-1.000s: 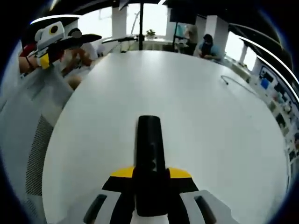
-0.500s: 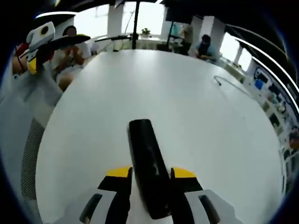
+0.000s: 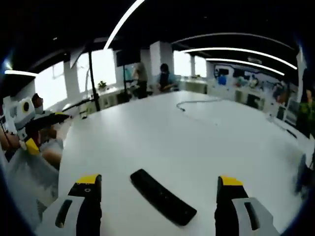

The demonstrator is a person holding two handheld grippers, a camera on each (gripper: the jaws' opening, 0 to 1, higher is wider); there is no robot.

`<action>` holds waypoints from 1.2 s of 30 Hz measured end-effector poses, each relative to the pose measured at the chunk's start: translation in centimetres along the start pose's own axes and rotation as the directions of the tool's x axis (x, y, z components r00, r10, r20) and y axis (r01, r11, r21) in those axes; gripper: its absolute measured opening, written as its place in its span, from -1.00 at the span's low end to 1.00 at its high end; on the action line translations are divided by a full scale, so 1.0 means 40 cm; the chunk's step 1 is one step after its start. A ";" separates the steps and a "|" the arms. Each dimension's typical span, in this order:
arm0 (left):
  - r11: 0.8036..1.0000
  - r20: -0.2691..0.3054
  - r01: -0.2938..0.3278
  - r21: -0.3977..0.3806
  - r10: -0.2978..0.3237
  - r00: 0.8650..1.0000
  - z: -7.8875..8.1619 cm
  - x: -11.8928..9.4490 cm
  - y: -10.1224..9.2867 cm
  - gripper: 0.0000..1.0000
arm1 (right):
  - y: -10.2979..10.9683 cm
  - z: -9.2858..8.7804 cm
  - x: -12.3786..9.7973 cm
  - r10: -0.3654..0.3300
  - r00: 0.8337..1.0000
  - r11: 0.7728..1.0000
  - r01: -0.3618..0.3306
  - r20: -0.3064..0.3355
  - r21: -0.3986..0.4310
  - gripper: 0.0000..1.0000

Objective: Press the specified remote control buttons in sequence, fully releasing each button before pressing the next.

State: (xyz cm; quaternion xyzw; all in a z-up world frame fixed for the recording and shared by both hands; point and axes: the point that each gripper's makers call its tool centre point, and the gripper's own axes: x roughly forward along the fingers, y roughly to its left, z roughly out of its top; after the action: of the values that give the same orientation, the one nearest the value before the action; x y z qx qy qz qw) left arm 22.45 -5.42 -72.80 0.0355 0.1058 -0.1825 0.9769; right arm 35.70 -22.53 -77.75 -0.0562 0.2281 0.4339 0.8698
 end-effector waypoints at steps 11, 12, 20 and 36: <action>1.000 0.016 0.015 -0.010 -0.015 1.000 0.006 -0.002 -0.006 0.89 | 0.041 0.012 -0.133 -0.085 0.992 0.994 0.078 0.096 0.074 0.98; 1.000 0.015 0.018 -0.008 -0.018 1.000 0.005 -0.002 -0.008 0.89 | 0.048 0.011 -0.147 -0.091 0.991 0.994 0.084 0.099 0.074 0.98; 0.999 0.012 0.039 -0.007 -0.039 0.999 0.004 0.000 -0.018 0.89 | 0.082 -0.002 -0.230 -0.154 0.982 0.988 0.150 0.108 0.047 0.98; 0.998 0.009 0.069 0.005 -0.069 0.998 0.005 0.000 -0.034 0.88 | 0.104 -0.054 -0.357 -0.267 0.958 0.959 0.254 0.103 0.128 0.98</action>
State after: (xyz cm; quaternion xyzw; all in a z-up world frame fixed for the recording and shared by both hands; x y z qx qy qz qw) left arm 21.99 -6.73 -72.66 0.0333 0.1020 -0.2164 0.9704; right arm 24.30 -31.01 -72.91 -0.0106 0.1907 0.3043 0.9332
